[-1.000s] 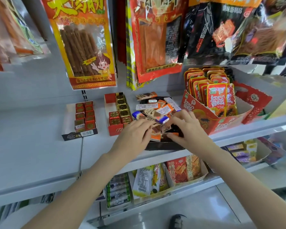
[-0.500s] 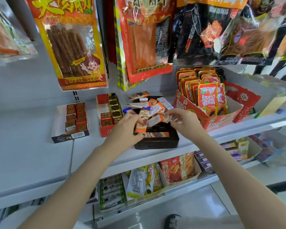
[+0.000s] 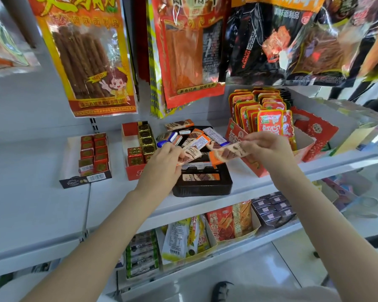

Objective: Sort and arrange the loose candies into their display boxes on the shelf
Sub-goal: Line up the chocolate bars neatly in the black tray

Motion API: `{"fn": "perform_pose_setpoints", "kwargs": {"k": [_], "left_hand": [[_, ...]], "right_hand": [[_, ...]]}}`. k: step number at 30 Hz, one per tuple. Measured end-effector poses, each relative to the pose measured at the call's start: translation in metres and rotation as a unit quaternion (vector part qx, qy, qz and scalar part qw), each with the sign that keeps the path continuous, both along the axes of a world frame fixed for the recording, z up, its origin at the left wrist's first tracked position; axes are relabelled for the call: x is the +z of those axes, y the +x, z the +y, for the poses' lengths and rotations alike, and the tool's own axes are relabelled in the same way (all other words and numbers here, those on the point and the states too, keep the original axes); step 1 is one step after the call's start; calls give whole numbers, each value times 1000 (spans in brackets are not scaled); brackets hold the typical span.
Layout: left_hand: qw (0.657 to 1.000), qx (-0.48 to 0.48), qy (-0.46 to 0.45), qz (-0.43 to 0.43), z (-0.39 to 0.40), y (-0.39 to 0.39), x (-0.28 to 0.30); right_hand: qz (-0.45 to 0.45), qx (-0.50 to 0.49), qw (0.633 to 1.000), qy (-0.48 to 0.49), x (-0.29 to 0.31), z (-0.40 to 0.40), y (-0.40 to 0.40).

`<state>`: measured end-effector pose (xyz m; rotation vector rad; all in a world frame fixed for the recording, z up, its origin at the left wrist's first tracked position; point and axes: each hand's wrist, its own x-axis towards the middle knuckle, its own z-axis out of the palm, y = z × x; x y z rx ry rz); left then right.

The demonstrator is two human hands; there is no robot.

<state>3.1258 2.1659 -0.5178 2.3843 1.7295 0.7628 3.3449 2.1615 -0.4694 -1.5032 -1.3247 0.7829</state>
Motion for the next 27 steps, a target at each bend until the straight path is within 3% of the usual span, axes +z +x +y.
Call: {"fn": "perform_pose_setpoints", "kwargs": {"k": [3,8,13,17,22,27], "left_hand": [[1000,-11,2,17,0,-4,-2],[997,-28,63,23,-7,-1,5],[988,-93,25,124,-20,7,-5],[984,-93,41,143,-21,3,-15],[977,-113,-30,177,-17,2,-13],[991,-116,-23,64,-19,-6,-5]], "right_hand": [[-4,50,997,-61,-12,-1,-10],[59,47,995,-58,-8,7,-10],[72,52,995,-46,-6,8,-5],[94,60,994,-22,-7,10,-4],[-11,128,991,26,-8,13,-11],[-182,244,950,65,-7,17,-28]]}}
